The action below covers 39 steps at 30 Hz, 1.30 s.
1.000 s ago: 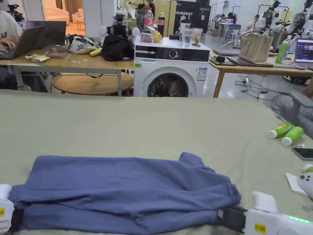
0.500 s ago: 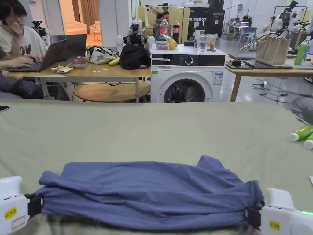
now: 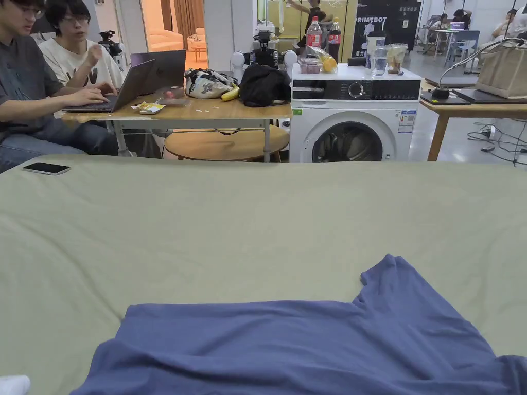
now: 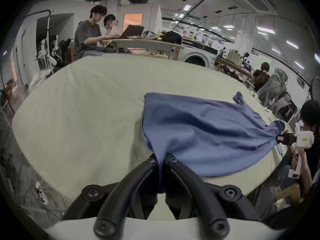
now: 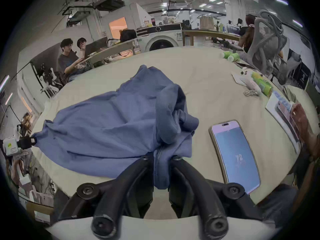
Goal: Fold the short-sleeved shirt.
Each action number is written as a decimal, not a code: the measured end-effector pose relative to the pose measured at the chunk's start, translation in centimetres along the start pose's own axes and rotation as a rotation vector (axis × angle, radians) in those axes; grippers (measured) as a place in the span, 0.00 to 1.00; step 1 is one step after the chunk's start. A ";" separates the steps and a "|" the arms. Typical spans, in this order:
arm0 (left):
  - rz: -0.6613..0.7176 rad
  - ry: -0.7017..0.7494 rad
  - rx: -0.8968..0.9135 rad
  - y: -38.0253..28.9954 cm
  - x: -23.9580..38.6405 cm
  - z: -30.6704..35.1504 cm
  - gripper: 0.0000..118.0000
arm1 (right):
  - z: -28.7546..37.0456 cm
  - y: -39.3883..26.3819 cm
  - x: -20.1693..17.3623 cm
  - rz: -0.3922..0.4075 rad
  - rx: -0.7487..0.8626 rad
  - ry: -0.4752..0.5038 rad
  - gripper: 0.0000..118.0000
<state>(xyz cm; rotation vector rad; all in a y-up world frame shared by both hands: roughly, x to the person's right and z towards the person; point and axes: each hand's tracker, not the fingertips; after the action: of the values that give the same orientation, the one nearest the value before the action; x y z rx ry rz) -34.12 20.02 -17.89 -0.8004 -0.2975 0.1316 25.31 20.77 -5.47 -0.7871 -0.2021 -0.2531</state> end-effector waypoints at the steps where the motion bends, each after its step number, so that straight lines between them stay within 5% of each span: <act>1: 0.017 0.005 -0.023 -0.1 -0.4 -0.6 0.01 | -0.6 0.0 0.4 0.004 -0.002 -0.010 0.22; 4: 0.066 -0.012 0.036 -0.6 -0.1 0.2 0.09 | 0.4 0.0 0.3 0.010 0.078 -0.005 0.31; 5: 0.066 -0.036 0.065 -0.3 0.1 0.6 0.28 | 1.2 0.1 0.2 0.018 0.121 0.014 0.48; 8: -0.032 0.001 0.197 1.0 1.4 1.7 0.52 | 3.2 1.8 -1.7 0.072 0.260 0.037 0.53; 12: -0.151 0.069 0.325 3.6 5.8 2.4 0.52 | 3.4 4.0 -5.6 0.142 0.323 0.110 0.53; 16: -0.126 -0.025 0.326 4.8 10.1 2.5 0.52 | 1.5 4.5 -8.8 0.171 0.318 0.121 0.52; 18: -0.137 -0.039 0.314 4.9 11.2 2.4 0.45 | 0.3 4.4 -9.9 0.213 0.305 0.119 0.27; 19: -0.152 -0.052 0.320 4.7 11.7 2.3 0.34 | -0.1 4.3 -10.4 0.221 0.298 0.104 0.10; 20: -0.166 -0.062 0.318 4.5 12.1 2.2 0.10 | -0.5 4.2 -10.7 0.235 0.281 0.105 0.02; 21: -0.182 -0.074 0.322 4.4 12.3 2.2 0.00 | -1.1 4.1 -10.9 0.249 0.256 0.107 0.00; 30: -0.070 0.006 0.230 8.0 7.3 0.2 0.00 | -1.7 4.0 -10.1 0.220 0.225 0.161 0.00; 32: -0.084 -0.001 0.205 9.9 5.7 -2.0 0.19 | -1.7 4.1 -9.5 0.205 0.214 0.180 0.00; 34: -0.103 0.032 0.123 12.1 4.7 -5.2 0.24 | -1.7 4.0 -9.0 0.191 0.198 0.195 0.00; 35: -0.102 0.062 0.085 13.1 4.3 -7.0 0.43 | -1.6 3.8 -8.7 0.187 0.195 0.196 0.00; 36: -0.088 0.060 0.017 14.3 3.8 -9.0 0.51 | -1.6 3.7 -8.3 0.184 0.188 0.199 0.00; 39: -0.011 0.070 -0.074 16.3 2.6 -14.4 0.52 | -1.6 3.4 -7.0 0.173 0.163 0.180 0.00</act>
<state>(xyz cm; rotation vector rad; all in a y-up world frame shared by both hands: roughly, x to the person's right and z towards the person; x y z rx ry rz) -27.27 22.03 -38.62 -0.8747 -0.2421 0.0822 19.82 22.92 -10.75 -0.6119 0.0154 -0.1401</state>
